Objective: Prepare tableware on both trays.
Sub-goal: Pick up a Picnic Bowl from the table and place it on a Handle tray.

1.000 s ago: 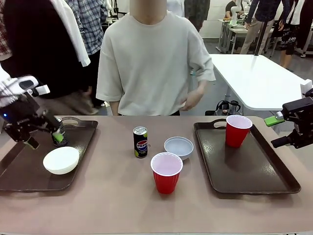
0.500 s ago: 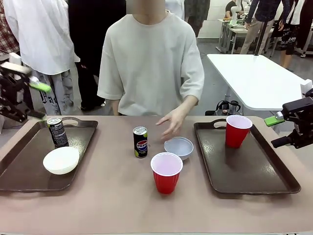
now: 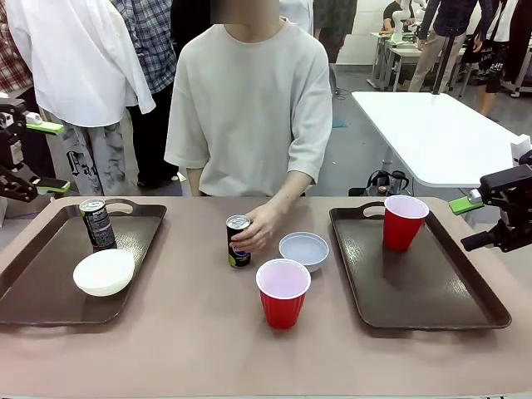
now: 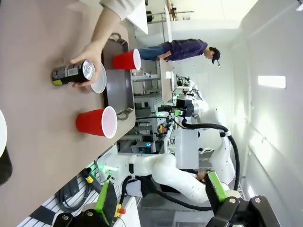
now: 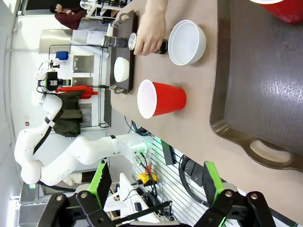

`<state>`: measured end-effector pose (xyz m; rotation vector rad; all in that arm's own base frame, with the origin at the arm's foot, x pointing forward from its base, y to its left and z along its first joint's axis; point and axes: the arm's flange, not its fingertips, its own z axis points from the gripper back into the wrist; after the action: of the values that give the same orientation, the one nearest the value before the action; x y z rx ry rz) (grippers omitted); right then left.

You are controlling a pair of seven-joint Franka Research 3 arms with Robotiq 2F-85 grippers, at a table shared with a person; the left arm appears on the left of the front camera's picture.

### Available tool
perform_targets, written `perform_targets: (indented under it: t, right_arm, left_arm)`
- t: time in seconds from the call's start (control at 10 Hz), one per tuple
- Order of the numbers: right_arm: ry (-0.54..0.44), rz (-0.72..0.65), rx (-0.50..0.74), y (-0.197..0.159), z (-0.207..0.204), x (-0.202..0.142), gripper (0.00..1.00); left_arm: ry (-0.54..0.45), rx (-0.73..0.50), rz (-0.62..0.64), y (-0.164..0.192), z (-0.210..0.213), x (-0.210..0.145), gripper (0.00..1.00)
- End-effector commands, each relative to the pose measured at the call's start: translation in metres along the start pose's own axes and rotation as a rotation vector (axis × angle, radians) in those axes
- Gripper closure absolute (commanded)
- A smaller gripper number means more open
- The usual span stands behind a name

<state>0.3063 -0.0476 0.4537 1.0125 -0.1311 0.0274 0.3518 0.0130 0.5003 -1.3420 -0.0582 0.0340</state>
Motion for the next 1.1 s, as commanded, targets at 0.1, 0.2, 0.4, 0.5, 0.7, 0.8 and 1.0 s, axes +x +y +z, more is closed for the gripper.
perform_targets:
  t: [0.1,0.2,0.4,0.5,0.7,0.8,1.0]
  right_arm:
    - [-0.009,0.017,0.031,0.000,-0.002,0.002,0.00]
    - [0.000,0.000,0.000,0.000,0.000,0.000,0.00]
    - [-0.044,0.053,-0.274,0.047,-0.030,-0.006,0.00]
    - [-0.048,0.054,-0.380,0.060,-0.050,0.001,0.00]
    - [-0.033,0.025,-0.505,0.068,-0.083,0.016,0.00]
    - [-0.023,0.023,-0.560,0.070,-0.103,0.022,0.00]
    - [-0.046,0.036,-0.678,0.071,-0.142,0.036,0.00]
  left_arm:
    - [0.017,0.006,-0.017,-0.003,0.000,0.001,0.00]
    - [0.017,0.006,-0.017,-0.003,0.000,0.001,0.00]
    - [0.017,0.006,-0.017,-0.003,0.000,0.001,0.00]
    - [0.017,0.006,-0.017,-0.003,0.000,0.001,0.00]
    - [0.017,0.006,-0.017,-0.003,0.000,0.001,0.00]
    - [0.017,0.006,-0.017,-0.003,0.000,0.001,0.00]
    - [0.017,0.006,-0.017,-0.003,0.000,0.001,0.00]
